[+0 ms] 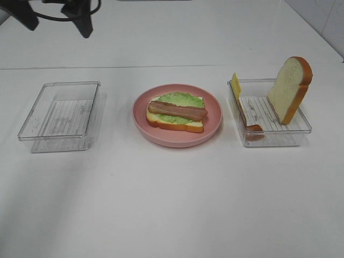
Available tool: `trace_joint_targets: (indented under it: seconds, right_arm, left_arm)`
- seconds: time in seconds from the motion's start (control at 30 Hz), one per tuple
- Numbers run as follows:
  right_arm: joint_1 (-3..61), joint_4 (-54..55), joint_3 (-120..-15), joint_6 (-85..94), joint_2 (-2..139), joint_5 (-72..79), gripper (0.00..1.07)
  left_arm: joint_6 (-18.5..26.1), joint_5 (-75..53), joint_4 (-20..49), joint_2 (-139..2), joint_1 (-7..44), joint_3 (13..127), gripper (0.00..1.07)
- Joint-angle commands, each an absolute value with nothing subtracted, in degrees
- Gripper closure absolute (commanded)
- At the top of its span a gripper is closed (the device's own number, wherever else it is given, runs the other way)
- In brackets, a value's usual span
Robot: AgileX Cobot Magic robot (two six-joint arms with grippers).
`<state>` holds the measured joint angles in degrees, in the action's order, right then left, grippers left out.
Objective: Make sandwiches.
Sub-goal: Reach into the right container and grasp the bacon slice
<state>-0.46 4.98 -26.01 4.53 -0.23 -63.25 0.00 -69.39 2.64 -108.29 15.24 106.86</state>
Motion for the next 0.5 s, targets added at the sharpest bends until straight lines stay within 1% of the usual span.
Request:
trace_joint_targets:
  seconds: [0.03,0.1,0.17,0.2,0.23,0.27,0.33,0.37,0.4,0.43,0.47,0.5]
  right_arm:
    - [-0.74,5.21,-26.01,4.13,-1.55,-63.08,0.14]
    - [-0.74,5.21,-26.01,4.13,-1.55,-63.08,0.14]
    - [-0.74,5.21,-26.01,4.13,-1.55,-63.08,0.14]
    - [-0.74,5.21,-26.01,4.13,-1.55,-63.08,0.14]
    - [-0.74,5.21,-26.01,4.13,-1.55,-63.08,0.14]
    - [-0.74,5.21,-26.01,4.13,-1.55,-63.08,0.14]
    - [-0.74,5.21,-26.01,4.13,-1.55,-63.08,0.14]
    - [-0.74,5.21,-26.01,4.13,-1.55,-63.08,0.14]
    - [-0.74,5.21,-26.01,4.13,-1.55,-63.08,0.14]
    - [-0.74,5.21,-26.01,4.13,-1.55,-63.08,0.14]
    - [-0.74,5.21,-26.01,4.13,-1.55,-63.08,0.14]
    - [-0.74,5.21,-26.01,4.13,-1.55,-63.08,0.14]
  left_arm:
    - [-0.46,-75.46,2.41,-105.02,13.64,102.9,0.06]
    - [-0.46,-75.46,2.41,-103.76,12.72,101.3,0.06]
    - [-0.4,-75.4,2.29,-99.35,9.17,95.17,0.06]
    - [-0.4,-75.4,2.29,-99.35,9.17,95.17,0.06]
    - [0.0,-75.34,2.29,-96.77,7.45,91.85,0.06]
    - [0.0,-75.34,2.29,-96.77,7.45,91.85,0.06]
    - [0.69,-75.34,2.29,-93.11,4.76,87.09,0.06]
    - [0.69,-75.34,2.29,-93.11,4.76,87.09,0.06]
    - [0.63,-75.34,2.29,-91.67,3.78,85.49,0.06]
    - [0.57,-74.77,2.35,-89.15,1.78,82.74,0.06]
    - [0.57,-74.77,2.35,-89.15,1.78,82.74,0.06]
    - [0.57,-74.26,2.35,-86.06,0.29,79.87,0.06]
